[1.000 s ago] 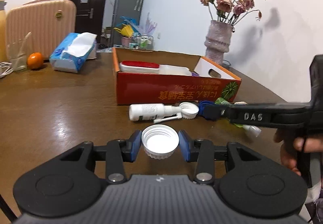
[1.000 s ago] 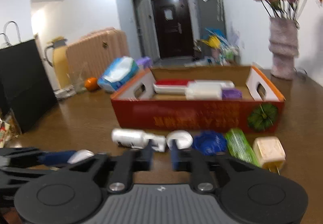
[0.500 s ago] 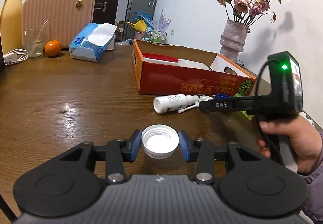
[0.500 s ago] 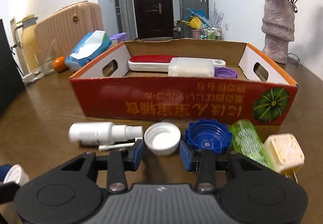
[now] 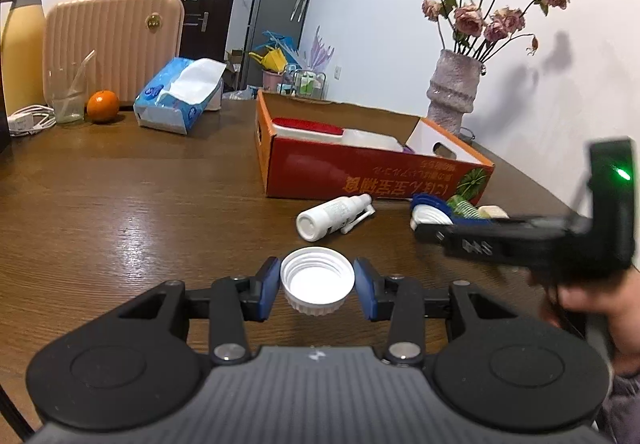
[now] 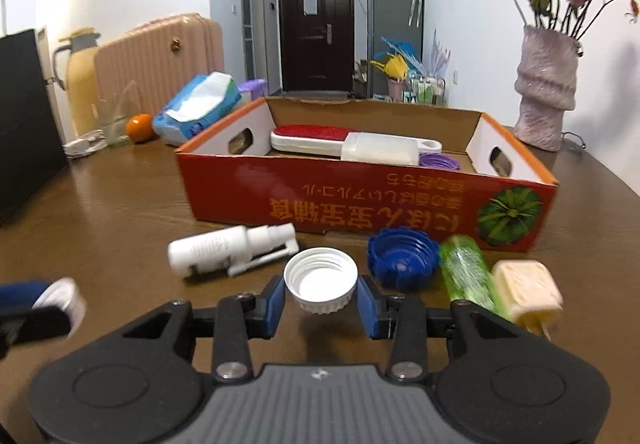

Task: Organize rigid objects
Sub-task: 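Lift the white screw cap with the left tool and carry it over the box, then lower the white cap into the box and open the left tool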

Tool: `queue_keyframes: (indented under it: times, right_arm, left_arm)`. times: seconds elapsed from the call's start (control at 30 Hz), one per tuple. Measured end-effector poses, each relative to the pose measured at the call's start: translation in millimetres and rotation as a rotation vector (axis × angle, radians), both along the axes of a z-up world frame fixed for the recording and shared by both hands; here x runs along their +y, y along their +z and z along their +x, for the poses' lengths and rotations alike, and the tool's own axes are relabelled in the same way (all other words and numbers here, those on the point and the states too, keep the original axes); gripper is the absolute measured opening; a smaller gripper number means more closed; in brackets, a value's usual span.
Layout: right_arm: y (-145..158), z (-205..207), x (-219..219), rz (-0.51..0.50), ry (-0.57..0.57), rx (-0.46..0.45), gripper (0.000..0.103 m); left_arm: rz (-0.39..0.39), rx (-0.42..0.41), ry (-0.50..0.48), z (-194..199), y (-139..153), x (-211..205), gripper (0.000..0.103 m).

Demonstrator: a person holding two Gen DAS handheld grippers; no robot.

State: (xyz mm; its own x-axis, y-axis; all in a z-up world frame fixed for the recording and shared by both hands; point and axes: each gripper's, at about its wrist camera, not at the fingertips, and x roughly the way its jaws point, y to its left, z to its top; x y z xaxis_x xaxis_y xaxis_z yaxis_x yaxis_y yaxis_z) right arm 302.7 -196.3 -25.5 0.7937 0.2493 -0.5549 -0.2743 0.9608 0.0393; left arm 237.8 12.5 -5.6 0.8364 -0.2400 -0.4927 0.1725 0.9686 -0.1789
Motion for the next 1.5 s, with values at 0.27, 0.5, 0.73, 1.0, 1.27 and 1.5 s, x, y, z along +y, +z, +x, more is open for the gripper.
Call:
queue_keyframes:
  times: [0.27,0.5,0.73,1.0,1.27,1.5]
  right_arm:
    - [27.2,-80.4,-35.6,0.058,-0.007,-0.087,0.038]
    - [41.3,-125.1,-56.2,0.04,-0.012,-0.15,0.038]
    - [42.6,-143.4,-74.0,0.07,-0.031,-0.172,0.038]
    - [46.3,-133.0,-88.1,0.089,-0.024,-0.183,0.038]
    - [82.1,-44.3,-104.6,0.082,0.02,-0.212,0.038]
    - [90.2,118.2,-108.3,0.042,0.006,-0.079,0.038]
  left_arm:
    - [0.002,-0.036,-0.016,-32.6,14.3,-23.3,0.041]
    - [0.024,-0.068,-0.055,-59.1,26.1,-50.2,0.041]
    - [0.053,-0.085,-0.084,-75.8,29.9,-71.7,0.041]
    - [0.065,-0.089,-0.112,-57.7,33.3,-79.5,0.041]
    - [0.074,-0.123,-0.14,42.7,70.7,-67.8,0.041]
    - [0.049,0.043,-0.079,206.3,70.7,-48.3,0.041]
